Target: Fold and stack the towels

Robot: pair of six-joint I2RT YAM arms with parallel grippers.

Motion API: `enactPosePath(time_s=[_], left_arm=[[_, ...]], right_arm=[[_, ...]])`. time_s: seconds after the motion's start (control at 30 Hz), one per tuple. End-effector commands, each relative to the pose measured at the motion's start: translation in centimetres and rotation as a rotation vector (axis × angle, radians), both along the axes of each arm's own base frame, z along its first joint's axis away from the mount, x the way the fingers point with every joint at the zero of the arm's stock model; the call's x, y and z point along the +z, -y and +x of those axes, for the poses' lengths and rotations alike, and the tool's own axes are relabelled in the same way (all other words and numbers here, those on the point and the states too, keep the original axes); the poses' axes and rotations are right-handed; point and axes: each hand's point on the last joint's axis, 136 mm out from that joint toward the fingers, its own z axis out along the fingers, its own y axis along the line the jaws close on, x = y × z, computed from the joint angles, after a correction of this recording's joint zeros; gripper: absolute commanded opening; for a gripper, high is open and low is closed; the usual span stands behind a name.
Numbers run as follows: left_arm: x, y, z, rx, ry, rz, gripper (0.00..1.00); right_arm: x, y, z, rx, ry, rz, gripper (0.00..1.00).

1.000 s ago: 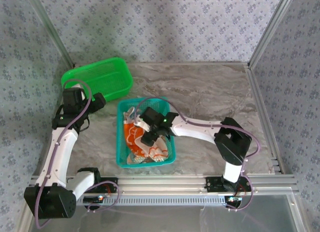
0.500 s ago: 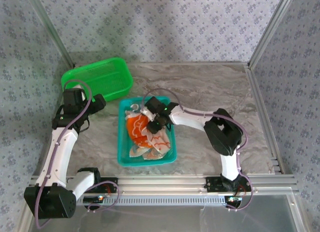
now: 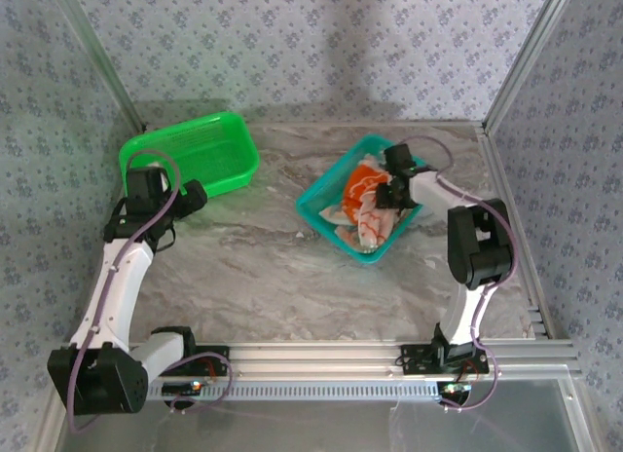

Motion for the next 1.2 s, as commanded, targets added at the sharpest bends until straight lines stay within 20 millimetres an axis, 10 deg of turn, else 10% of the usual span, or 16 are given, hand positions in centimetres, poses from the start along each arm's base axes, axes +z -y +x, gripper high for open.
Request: enactPosePath(time_s=[0.0,0.2,0.6,0.83,1.0,1.17], left_arm=[[2.3,0.3,1.0,-0.008,0.058,-0.018,1.00],[2.1,0.7,1.3,-0.008,0.046,-0.026,1.00],[2.5,1.6,0.7,-0.020,0.029,-0.002,1.00],[2.9,1.9,0.1,-0.021,0.037,0.009,1.00],[2.7,2.0,0.1,-0.019,0.046,0.004,1.00],[2.5,2.3,0.4,-0.031,0.045,0.003,1.00]], right_arm=[[0.3,5.6,1.2,-0.252,-0.009,-0.025,0.53],[0.4,13.8,2.9,-0.609,-0.019,0.015,0.53],[0.8,19.2,7.4,-0.945,0.047,0.161,0.56],[6.9,17.4,10.0,-0.747,0.163,0.173,0.68],[11.2,13.9,7.9,-0.524,0.229,0.110,0.75],[10.4,9.1,4.5,-0.291,0.167,0.085,0.75]])
